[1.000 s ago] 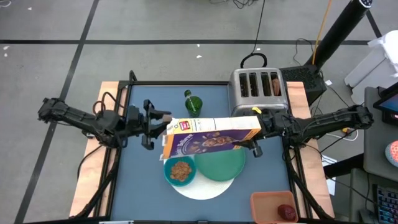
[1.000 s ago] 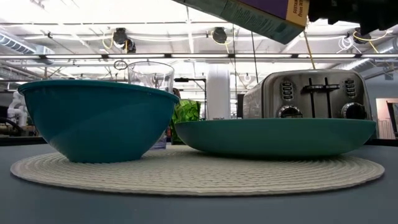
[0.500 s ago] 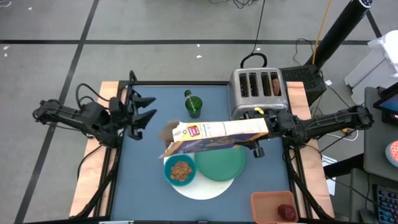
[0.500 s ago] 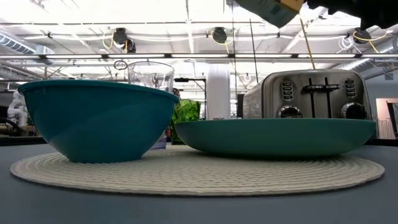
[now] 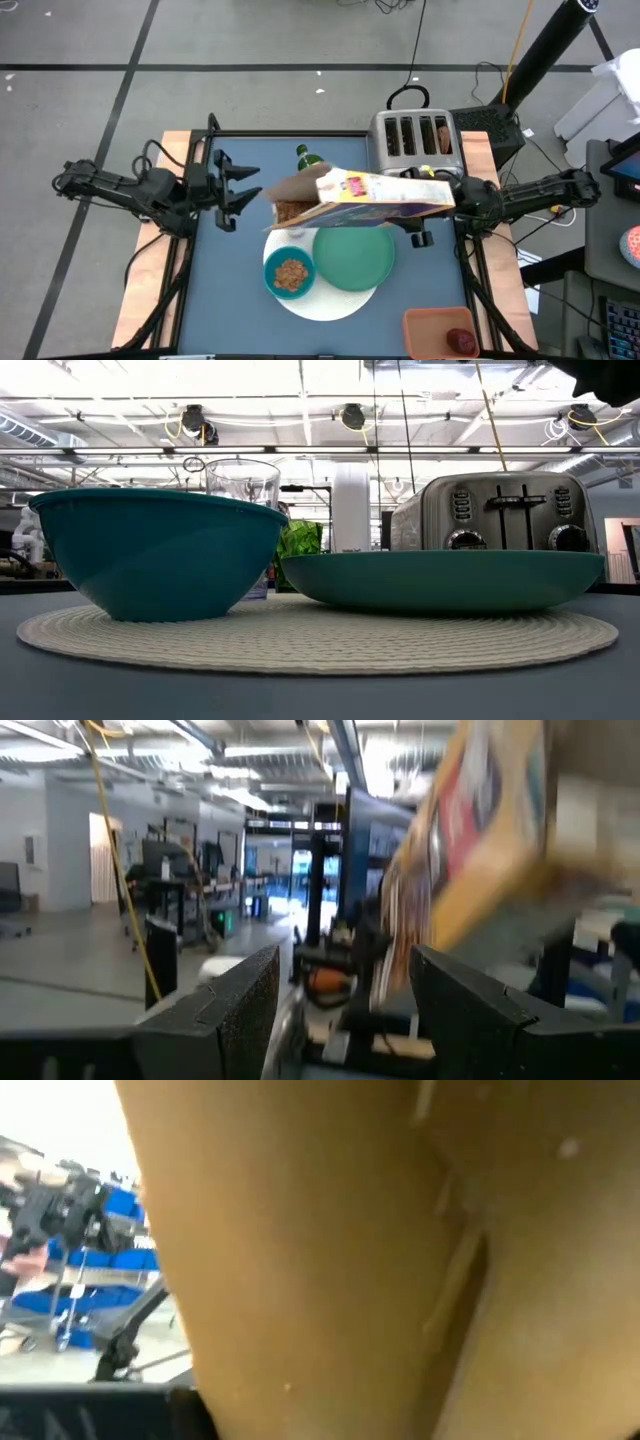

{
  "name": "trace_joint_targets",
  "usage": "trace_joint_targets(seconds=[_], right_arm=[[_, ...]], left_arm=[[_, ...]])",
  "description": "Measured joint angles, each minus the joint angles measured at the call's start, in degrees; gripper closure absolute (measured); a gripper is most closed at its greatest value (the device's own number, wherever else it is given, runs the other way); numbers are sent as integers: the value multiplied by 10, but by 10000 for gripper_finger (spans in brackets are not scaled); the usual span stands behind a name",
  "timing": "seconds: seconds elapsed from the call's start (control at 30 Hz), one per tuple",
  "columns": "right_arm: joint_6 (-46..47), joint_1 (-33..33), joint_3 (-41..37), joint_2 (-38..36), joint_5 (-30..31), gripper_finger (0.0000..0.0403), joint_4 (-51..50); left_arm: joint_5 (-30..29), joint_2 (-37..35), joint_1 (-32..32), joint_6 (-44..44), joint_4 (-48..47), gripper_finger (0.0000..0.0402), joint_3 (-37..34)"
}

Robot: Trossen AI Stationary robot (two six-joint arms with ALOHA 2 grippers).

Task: Arrange a breakfast setting
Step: Pour the cereal into the blue bowl from the cereal box

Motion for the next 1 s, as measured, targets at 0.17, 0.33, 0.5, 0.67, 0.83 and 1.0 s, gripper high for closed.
trace_joint_targets(seconds=[0.17,0.33,0.5,0.67,0.83,1.0], right_arm=[[-18,0,0,0,6,209,42],[-30,0,1,0,59,211,56],[-32,0,1,0,61,206,52],[-33,0,1,0,58,212,52],[-33,0,1,0,58,205,49],[-31,0,1,0,58,211,38]], left_arm=[[2,41,0,1,-5,172,0],[3,111,0,31,51,172,0],[3,180,3,61,165,172,0],[3,235,13,50,265,172,0],[3,259,23,15,306,172,0],[3,260,35,14,305,172,0]])
